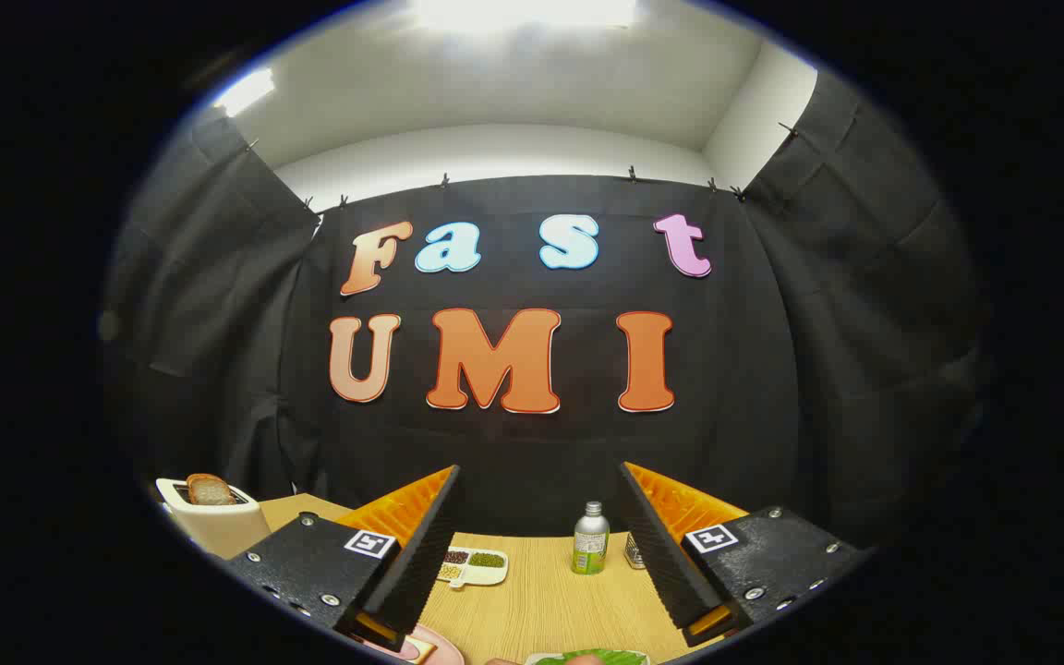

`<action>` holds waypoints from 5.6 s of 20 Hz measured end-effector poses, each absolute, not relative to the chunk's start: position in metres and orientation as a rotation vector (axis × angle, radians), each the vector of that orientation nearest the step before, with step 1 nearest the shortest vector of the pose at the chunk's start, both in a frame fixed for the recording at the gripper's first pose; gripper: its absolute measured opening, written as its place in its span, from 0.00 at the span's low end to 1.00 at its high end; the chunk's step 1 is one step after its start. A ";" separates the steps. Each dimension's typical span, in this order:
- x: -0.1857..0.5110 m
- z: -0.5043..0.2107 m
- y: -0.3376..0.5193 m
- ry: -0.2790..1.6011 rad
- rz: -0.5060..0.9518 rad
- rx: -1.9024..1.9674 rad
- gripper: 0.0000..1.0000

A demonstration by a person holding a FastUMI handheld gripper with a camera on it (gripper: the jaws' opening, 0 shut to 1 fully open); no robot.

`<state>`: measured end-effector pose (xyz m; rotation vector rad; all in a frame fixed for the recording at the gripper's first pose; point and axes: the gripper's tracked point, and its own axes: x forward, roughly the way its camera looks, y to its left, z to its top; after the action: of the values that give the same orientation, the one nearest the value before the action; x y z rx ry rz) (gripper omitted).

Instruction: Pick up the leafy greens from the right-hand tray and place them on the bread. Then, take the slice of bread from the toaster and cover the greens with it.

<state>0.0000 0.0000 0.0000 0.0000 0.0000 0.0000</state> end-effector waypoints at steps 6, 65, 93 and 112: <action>0.002 -0.008 -0.001 0.027 0.006 0.001 0.98; -0.109 -0.315 -0.056 1.209 -0.117 0.006 0.87; -0.061 -0.226 -0.014 0.926 0.048 0.219 0.03; -0.080 -0.238 0.143 0.951 0.406 0.105 0.03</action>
<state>-0.0805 0.1428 -0.2384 0.1047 0.9512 0.4055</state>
